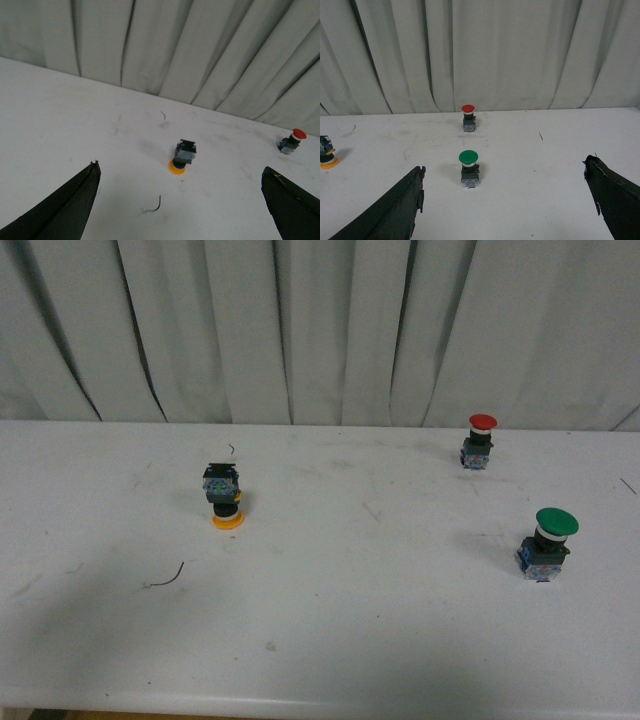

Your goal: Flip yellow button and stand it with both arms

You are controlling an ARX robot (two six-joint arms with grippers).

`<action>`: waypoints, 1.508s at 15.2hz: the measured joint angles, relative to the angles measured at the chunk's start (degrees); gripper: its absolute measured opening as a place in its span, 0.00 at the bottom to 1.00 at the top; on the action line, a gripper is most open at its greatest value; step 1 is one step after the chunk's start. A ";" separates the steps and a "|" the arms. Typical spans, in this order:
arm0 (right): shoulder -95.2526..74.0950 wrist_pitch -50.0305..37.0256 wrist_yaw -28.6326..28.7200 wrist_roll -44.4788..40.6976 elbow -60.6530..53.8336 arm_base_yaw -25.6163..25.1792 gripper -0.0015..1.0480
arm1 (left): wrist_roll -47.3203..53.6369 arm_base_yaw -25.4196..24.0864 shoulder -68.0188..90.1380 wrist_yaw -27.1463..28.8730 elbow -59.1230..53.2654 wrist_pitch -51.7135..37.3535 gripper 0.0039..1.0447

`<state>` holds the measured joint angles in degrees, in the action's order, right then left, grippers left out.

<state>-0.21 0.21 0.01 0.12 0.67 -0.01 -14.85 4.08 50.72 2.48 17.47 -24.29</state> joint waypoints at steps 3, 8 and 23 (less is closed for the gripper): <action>0.00 -0.02 0.00 0.00 0.00 0.00 0.94 | 5.90 1.36 50.86 -4.04 35.30 0.00 0.94; 0.00 -0.02 0.00 0.00 0.00 0.00 0.94 | 10.78 5.27 71.49 0.57 63.45 24.85 0.94; 0.00 -0.02 0.00 0.00 0.00 0.00 0.94 | 9.11 7.85 76.96 -1.31 65.70 28.13 0.94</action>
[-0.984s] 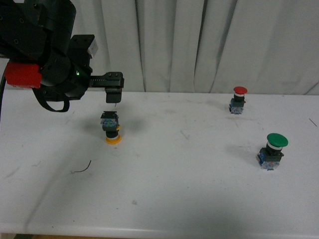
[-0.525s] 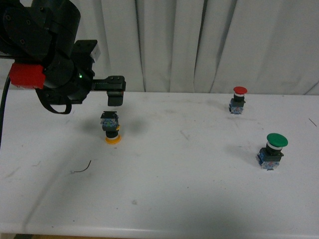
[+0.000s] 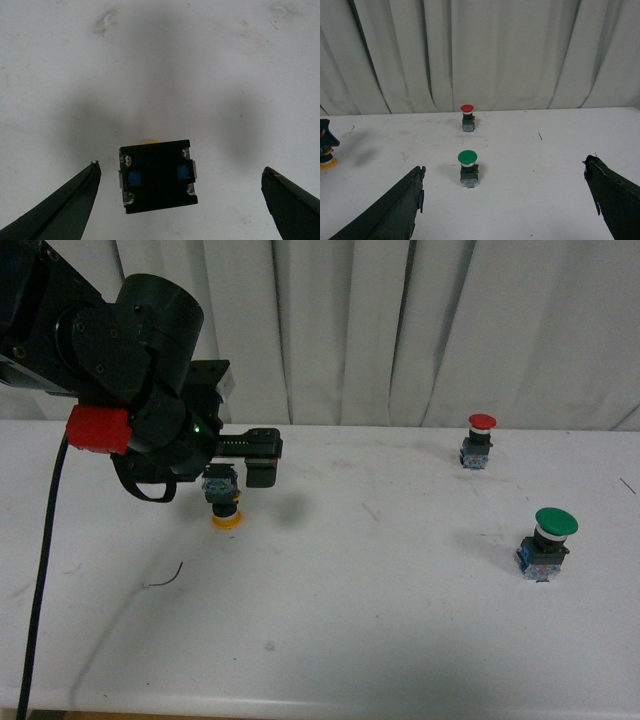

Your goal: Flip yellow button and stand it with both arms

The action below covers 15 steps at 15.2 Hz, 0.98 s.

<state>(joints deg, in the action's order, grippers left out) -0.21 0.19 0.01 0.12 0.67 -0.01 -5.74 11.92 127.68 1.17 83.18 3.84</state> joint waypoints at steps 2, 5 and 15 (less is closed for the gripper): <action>0.00 0.00 0.00 0.00 0.00 0.00 0.94 | 0.31 0.09 0.83 0.81 0.13 -0.83 0.94; 0.00 0.00 0.00 0.02 0.00 0.00 0.94 | 1.68 0.02 0.85 2.08 0.28 -1.68 0.94; 0.00 0.00 0.00 0.00 0.00 0.00 0.94 | 2.86 1.86 -1.36 2.21 -1.86 -1.90 0.33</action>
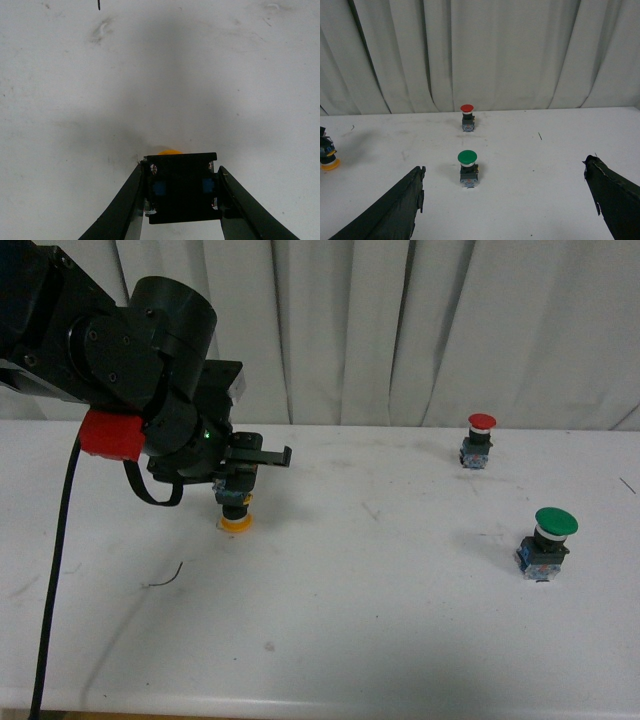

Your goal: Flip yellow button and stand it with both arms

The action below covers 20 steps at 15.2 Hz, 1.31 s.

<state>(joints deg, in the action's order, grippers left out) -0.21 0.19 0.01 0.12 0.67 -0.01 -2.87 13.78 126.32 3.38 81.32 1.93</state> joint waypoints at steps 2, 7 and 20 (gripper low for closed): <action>0.00 0.00 0.00 0.00 0.00 0.00 0.94 | 0.35 0.70 -6.58 -2.08 -4.87 -3.02 0.33; 0.00 0.00 0.00 0.00 0.00 0.00 0.94 | -0.13 5.33 -31.85 -9.01 -22.67 -13.03 0.33; 0.00 0.00 0.00 0.00 0.00 0.00 0.94 | -39.85 -1.75 -41.99 -37.94 -54.95 -71.06 0.33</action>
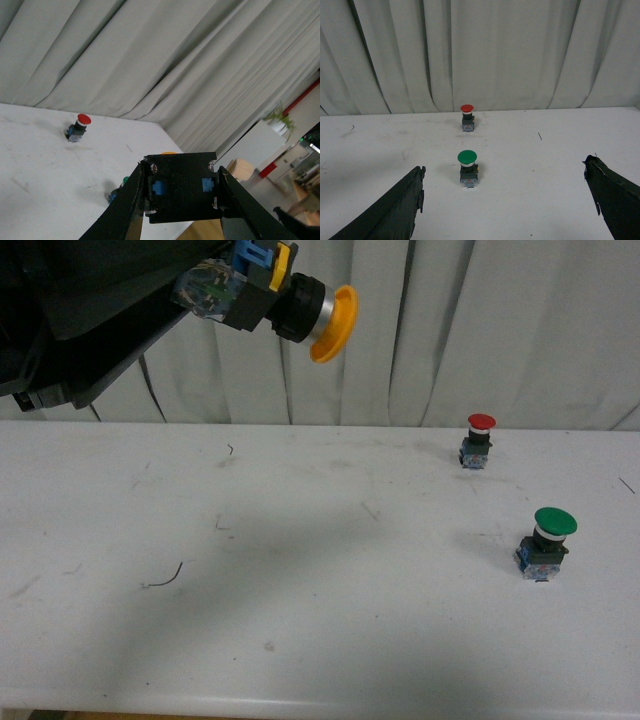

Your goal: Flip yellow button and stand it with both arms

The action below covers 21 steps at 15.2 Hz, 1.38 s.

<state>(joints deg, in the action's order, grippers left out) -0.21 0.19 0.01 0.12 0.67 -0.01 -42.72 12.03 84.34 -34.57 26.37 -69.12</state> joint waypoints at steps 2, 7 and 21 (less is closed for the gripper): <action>0.00 0.00 0.00 0.00 0.00 0.00 0.94 | -5.90 -0.11 1.57 -0.59 -1.11 -4.35 0.33; 0.00 0.00 0.00 0.00 0.00 0.00 0.94 | -12.81 0.63 4.13 -0.79 -1.60 -4.39 0.33; -66.73 -61.61 13.90 -2.64 22.12 2.75 0.94 | -12.70 2.19 3.37 1.11 -1.40 -4.42 0.33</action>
<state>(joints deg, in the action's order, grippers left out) -66.94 -61.43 13.91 -2.52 22.79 2.74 -55.42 14.22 87.70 -33.45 24.97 -73.54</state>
